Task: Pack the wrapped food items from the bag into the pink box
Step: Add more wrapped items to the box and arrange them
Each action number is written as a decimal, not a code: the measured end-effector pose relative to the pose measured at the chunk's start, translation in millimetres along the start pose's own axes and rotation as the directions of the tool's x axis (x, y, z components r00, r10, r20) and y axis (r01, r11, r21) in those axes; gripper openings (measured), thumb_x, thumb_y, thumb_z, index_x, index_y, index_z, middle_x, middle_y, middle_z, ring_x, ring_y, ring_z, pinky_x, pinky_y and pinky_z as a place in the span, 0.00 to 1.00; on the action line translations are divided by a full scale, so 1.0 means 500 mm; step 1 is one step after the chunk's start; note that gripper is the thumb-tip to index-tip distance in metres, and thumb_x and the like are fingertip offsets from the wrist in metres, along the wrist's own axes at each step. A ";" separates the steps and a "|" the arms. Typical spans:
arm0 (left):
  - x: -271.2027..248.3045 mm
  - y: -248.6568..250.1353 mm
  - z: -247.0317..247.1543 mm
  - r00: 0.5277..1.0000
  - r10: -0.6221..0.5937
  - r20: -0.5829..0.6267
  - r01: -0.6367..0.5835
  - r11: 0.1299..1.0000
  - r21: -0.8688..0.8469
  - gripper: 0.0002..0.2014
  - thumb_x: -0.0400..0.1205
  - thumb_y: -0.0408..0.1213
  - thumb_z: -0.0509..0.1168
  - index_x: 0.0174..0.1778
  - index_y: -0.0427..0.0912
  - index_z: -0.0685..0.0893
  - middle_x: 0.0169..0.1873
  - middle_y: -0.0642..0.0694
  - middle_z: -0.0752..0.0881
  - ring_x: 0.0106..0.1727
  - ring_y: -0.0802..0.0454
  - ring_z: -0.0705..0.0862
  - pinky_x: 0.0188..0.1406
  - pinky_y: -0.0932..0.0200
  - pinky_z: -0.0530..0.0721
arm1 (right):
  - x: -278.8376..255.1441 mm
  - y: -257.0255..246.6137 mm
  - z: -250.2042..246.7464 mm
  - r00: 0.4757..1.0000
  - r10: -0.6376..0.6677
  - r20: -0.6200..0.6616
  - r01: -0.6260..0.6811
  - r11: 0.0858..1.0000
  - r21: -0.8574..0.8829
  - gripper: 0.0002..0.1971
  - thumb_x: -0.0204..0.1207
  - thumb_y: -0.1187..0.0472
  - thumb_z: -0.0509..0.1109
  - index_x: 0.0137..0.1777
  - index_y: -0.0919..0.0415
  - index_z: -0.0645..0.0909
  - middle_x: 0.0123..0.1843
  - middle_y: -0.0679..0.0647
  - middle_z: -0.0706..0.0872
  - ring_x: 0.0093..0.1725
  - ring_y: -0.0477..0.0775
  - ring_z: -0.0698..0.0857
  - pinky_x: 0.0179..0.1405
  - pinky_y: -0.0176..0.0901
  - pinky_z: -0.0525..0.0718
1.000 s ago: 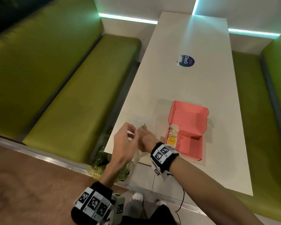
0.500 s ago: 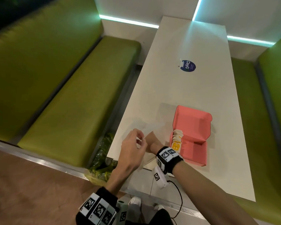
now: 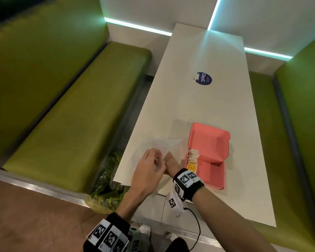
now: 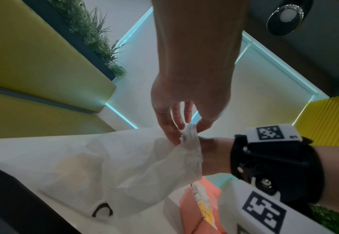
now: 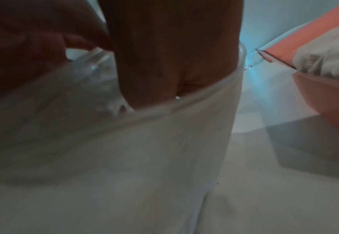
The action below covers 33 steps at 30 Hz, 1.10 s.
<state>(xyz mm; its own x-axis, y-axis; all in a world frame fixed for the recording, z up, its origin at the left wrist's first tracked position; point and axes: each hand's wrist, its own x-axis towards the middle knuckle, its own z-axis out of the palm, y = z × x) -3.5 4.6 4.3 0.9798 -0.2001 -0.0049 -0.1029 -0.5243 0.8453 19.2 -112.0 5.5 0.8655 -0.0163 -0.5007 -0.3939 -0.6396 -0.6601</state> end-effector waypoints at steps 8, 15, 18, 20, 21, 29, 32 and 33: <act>0.037 -0.058 0.016 0.993 0.104 -0.057 -0.106 0.994 -0.039 0.16 0.89 0.51 0.50 0.65 0.51 0.79 0.63 0.56 0.78 0.65 0.59 0.75 0.66 0.53 0.79 | 0.045 0.010 -0.012 0.990 -0.128 0.052 0.138 0.906 -0.400 0.16 0.83 0.70 0.57 0.66 0.67 0.80 0.64 0.64 0.86 0.66 0.65 0.83 0.67 0.52 0.76; 0.047 -0.143 0.066 0.999 0.025 0.027 -0.030 0.979 0.200 0.29 0.86 0.57 0.38 0.77 0.55 0.72 0.78 0.53 0.72 0.81 0.54 0.64 0.81 0.57 0.56 | -0.003 0.019 -0.056 0.995 -0.077 0.068 0.088 0.979 -0.186 0.10 0.81 0.62 0.63 0.41 0.60 0.84 0.40 0.56 0.88 0.40 0.58 0.84 0.31 0.30 0.77; 0.041 -0.171 0.082 0.997 0.009 0.073 -0.035 0.928 0.372 0.32 0.85 0.58 0.34 0.82 0.56 0.66 0.85 0.50 0.63 0.87 0.48 0.53 0.84 0.47 0.47 | -0.013 0.034 -0.068 0.997 -0.030 0.068 0.032 0.999 -0.041 0.03 0.74 0.65 0.71 0.42 0.63 0.81 0.40 0.61 0.87 0.32 0.51 0.83 0.24 0.36 0.78; 0.040 -0.177 0.088 0.997 0.008 0.076 -0.039 0.904 0.426 0.32 0.85 0.59 0.34 0.83 0.56 0.65 0.86 0.48 0.60 0.88 0.43 0.50 0.84 0.42 0.44 | -0.020 0.049 -0.078 0.997 -0.039 0.072 0.038 0.999 0.011 0.05 0.72 0.66 0.70 0.45 0.66 0.82 0.45 0.67 0.89 0.34 0.54 0.84 0.29 0.46 0.80; 0.042 -0.177 0.089 0.997 0.000 0.082 -0.037 0.892 0.450 0.32 0.85 0.58 0.34 0.83 0.56 0.65 0.86 0.47 0.60 0.88 0.41 0.49 0.84 0.39 0.44 | -0.031 0.049 -0.086 0.997 -0.035 0.074 0.032 0.999 0.038 0.05 0.71 0.66 0.70 0.45 0.67 0.82 0.45 0.67 0.89 0.35 0.54 0.84 0.30 0.48 0.79; 0.054 -0.099 0.066 0.999 -0.005 -0.048 0.021 0.944 0.330 0.19 0.89 0.41 0.59 0.77 0.48 0.74 0.82 0.45 0.68 0.84 0.42 0.59 0.83 0.40 0.57 | -0.103 0.093 -0.181 0.992 -0.127 -0.007 0.124 0.954 0.275 0.05 0.75 0.70 0.69 0.48 0.71 0.83 0.33 0.53 0.84 0.31 0.47 0.81 0.31 0.44 0.77; 0.051 0.005 0.053 0.986 0.127 -0.112 -0.124 0.992 0.035 0.13 0.87 0.38 0.61 0.68 0.49 0.80 0.68 0.52 0.78 0.68 0.54 0.76 0.67 0.52 0.80 | -0.129 0.113 -0.212 0.985 -0.166 -0.034 0.166 0.900 0.402 0.07 0.77 0.73 0.67 0.53 0.73 0.82 0.36 0.57 0.82 0.32 0.46 0.79 0.30 0.40 0.77; 0.048 0.041 0.051 0.980 0.179 -0.082 -0.183 0.982 -0.039 0.12 0.87 0.39 0.62 0.66 0.51 0.81 0.63 0.54 0.79 0.62 0.57 0.79 0.59 0.58 0.83 | -0.136 0.120 -0.218 0.983 -0.178 -0.045 0.179 0.879 0.442 0.08 0.78 0.73 0.66 0.55 0.72 0.82 0.37 0.57 0.83 0.33 0.47 0.80 0.30 0.39 0.77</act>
<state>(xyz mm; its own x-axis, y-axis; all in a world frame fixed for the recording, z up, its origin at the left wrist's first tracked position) 13.6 -32.1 7.9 0.9562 -0.2220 0.1906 -0.2735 -0.4463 0.8521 -29.6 -233.0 60.9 0.9348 0.0631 -0.3495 -0.3277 -0.2255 -0.9175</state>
